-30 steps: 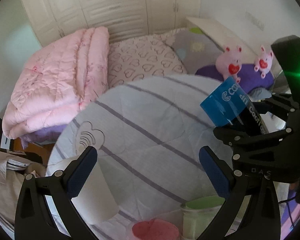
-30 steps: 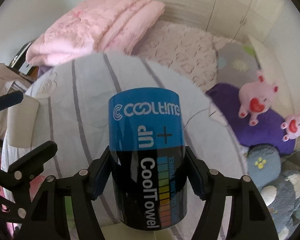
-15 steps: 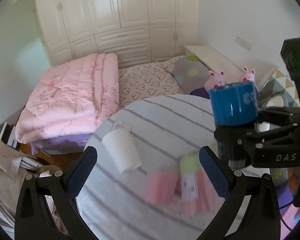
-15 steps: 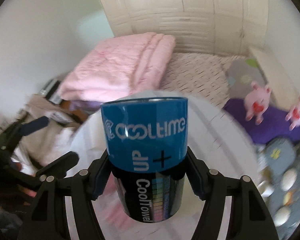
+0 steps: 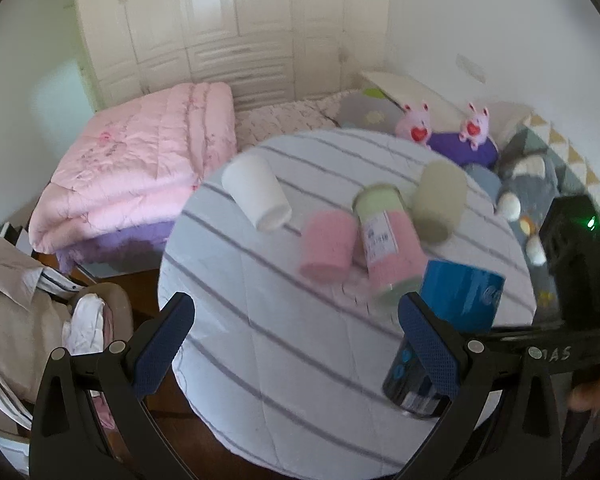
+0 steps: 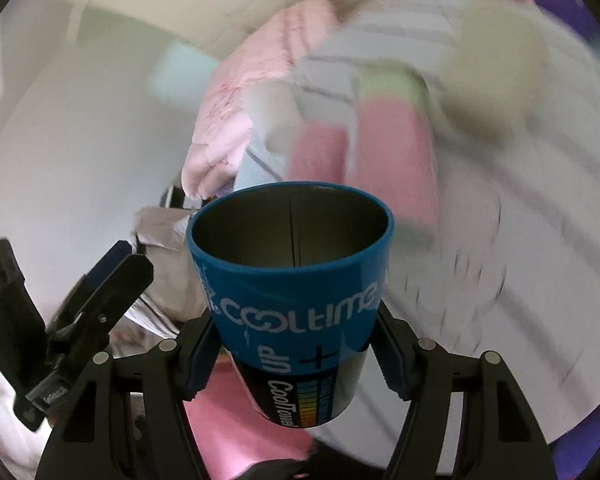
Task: Flip cup upright
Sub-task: 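Rotate the held blue cup with the right tool, bringing it toward the left tool, then grasp the blue cup with the left tool while the right tool releases it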
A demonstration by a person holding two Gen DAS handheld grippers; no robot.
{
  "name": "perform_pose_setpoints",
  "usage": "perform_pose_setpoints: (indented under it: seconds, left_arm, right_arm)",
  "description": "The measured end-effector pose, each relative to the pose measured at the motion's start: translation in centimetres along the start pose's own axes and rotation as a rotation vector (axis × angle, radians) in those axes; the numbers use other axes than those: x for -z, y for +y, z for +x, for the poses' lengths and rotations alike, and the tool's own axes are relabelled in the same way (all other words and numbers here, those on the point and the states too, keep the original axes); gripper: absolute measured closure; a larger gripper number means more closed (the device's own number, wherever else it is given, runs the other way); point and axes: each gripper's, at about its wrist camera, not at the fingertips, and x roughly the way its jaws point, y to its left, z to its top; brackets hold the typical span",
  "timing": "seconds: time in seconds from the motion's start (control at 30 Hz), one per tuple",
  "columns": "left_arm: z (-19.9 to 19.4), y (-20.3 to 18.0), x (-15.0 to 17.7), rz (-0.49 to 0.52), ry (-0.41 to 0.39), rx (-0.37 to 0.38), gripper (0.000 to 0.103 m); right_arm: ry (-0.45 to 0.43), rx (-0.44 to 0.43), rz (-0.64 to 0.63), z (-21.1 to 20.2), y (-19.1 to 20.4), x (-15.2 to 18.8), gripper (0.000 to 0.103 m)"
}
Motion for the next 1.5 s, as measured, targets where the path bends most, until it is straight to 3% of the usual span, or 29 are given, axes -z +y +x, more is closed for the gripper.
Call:
perform_pose_setpoints:
  seconds: [0.13,0.3,0.33,0.4,0.67,0.73,0.83,0.97,1.33,1.43,1.5]
  left_arm:
    - [0.6,-0.9,1.5,0.028,0.028,0.023,0.0]
    - [1.3,-1.6,2.6,0.029,0.061,0.045,0.0]
    - [1.4,-1.6,2.7,0.024,0.066,0.052,0.0]
    - [1.6,-1.8,2.8,0.016,0.072,0.058,0.0]
    - [1.7,-2.5,2.8,-0.004,0.085,0.063,0.0]
    - [1.9,-2.9,2.7,0.0,0.095,0.065,0.0]
    - [2.2,-3.8,2.7,0.005,0.121,0.085,0.0]
    - [2.3,-5.6,2.8,0.022,0.141,0.119,0.0]
    - [3.5,-9.5,3.3,0.075,0.194,0.083,0.0]
    - [4.1,-9.9,3.6,0.07,0.218,0.071,0.0]
    - [4.5,-10.1,3.8,0.07,0.234,0.063,0.0]
  right_arm:
    - [0.016,-0.028,0.13,2.3,-2.2,2.7,0.035]
    - [0.039,-0.022,0.233,4.2,-4.5,2.3,0.035]
    - [0.047,-0.018,0.236,4.3,-4.8,2.5,0.034]
    - [0.051,-0.036,0.247,4.4,-4.9,2.3,0.021]
    - [0.013,-0.039,0.195,2.7,-4.7,0.9,0.021]
    - [0.004,-0.04,0.183,2.1,-5.4,2.5,0.021]
    - [-0.016,-0.031,0.159,1.2,-4.5,2.2,0.021]
    - [-0.082,0.042,0.068,-0.9,-3.9,2.2,0.021]
    - [-0.342,0.397,-0.284,-7.1,-2.7,2.9,0.021]
    - [-0.373,0.48,-0.317,-8.0,-3.3,3.0,0.021]
    - [-0.378,0.49,-0.321,-8.7,-4.0,3.0,0.021]
